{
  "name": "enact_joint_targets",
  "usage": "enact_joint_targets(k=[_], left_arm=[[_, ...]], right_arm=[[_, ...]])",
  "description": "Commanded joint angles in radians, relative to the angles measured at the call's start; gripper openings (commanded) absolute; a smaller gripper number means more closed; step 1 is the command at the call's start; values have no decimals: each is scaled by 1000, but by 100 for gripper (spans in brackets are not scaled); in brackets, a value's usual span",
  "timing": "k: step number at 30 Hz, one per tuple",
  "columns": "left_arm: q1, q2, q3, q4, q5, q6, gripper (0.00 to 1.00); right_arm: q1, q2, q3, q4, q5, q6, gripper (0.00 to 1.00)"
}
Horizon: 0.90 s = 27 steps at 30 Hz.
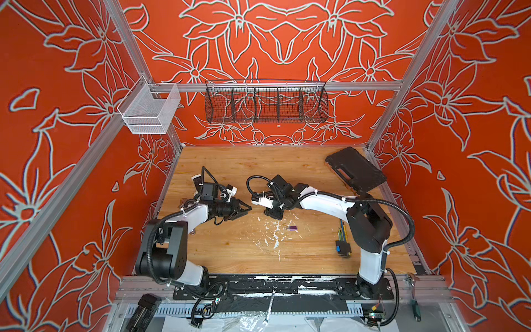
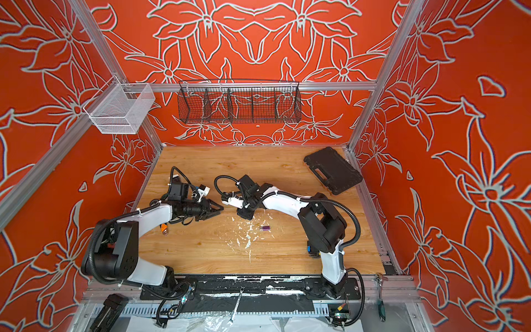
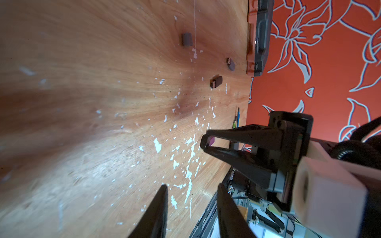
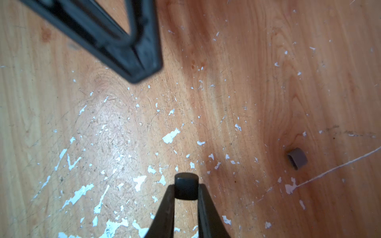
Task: Close the usb drive cover
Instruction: Pick up the cover from the center of the board.
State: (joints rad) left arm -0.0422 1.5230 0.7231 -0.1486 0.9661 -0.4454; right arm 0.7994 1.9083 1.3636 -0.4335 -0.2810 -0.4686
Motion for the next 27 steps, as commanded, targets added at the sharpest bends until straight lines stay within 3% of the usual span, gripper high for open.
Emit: enact_joint_targets(k=[1, 12, 27], left_arm=[[-24, 53, 51, -15, 82, 23, 40], [-68, 194, 213, -174, 169, 150, 40], [-71, 218, 262, -321, 227, 271, 35]], right_arm=[[-3, -42, -14, 14, -41, -33, 17], [-2, -64, -11, 32, -61, -22, 17], [-3, -82, 3, 82, -79, -24, 17]])
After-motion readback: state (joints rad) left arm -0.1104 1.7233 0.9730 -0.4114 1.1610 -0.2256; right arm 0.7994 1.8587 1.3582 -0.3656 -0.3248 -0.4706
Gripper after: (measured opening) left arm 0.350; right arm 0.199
